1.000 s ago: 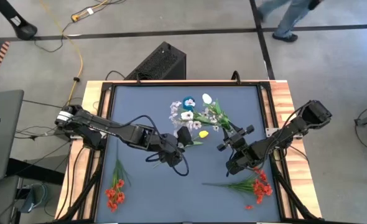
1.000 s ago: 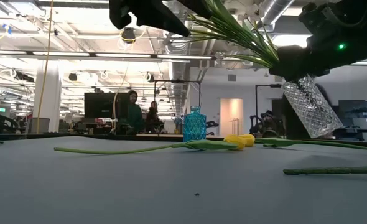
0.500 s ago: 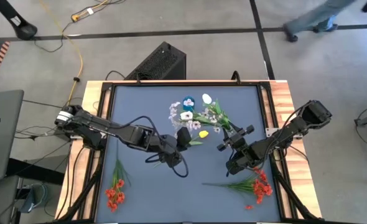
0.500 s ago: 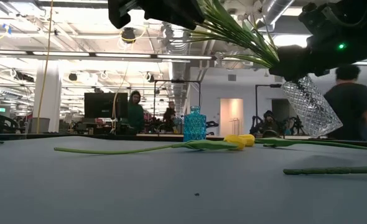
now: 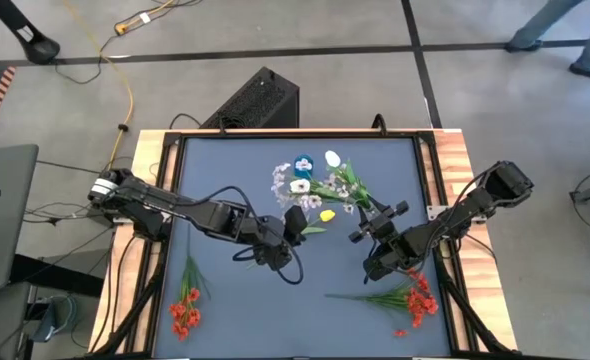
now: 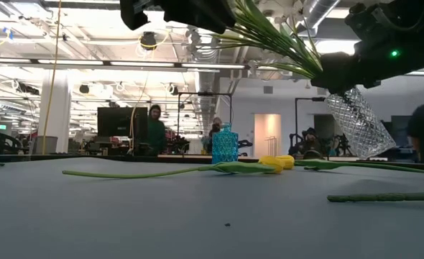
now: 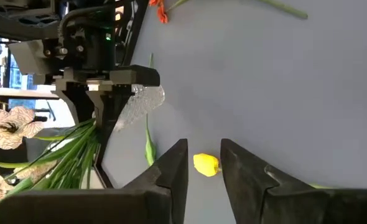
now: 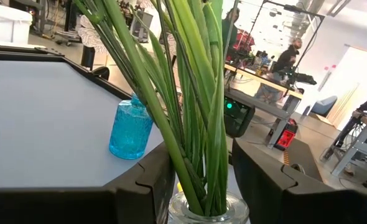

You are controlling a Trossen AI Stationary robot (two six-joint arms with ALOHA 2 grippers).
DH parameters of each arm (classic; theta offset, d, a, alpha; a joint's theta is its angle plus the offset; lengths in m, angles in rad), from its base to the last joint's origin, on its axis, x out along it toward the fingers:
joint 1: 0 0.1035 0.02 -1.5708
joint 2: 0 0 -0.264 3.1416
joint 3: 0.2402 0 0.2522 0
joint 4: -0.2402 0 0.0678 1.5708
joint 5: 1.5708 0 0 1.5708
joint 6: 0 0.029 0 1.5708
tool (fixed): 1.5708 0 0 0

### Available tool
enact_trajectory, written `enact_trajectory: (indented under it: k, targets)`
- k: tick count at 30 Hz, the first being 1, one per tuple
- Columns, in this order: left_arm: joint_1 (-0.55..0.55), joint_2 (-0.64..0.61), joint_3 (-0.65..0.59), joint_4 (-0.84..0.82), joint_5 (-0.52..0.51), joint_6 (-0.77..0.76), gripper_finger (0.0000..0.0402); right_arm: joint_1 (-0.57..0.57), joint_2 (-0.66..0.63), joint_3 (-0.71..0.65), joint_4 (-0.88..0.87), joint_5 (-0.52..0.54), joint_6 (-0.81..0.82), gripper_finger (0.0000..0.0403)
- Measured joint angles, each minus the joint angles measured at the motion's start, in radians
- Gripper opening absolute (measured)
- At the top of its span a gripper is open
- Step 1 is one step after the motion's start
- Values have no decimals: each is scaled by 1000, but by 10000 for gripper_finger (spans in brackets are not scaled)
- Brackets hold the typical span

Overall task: Sort flowers into vase by color
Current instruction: Put the white flowers into the transparent vase

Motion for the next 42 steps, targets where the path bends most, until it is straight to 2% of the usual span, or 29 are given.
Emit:
enact_trajectory:
  k: [11, 25, 35, 42]
  targets:
    - [0, 0, 0, 0, -1, -48, 143, 0, 0, 0, 1, -1, 0, 176]
    - [2, 0, 0, -1, 5, -112, 146, 19, 11, 2, 89, -1, 10, 176]
    - [-4, 0, 0, 3, 64, -114, 144, 23, 123, 2, 118, -1, 188, 170]
    - [-4, 0, 0, 27, 130, -152, 145, 16, 213, 40, 187, 22, 119, 172]
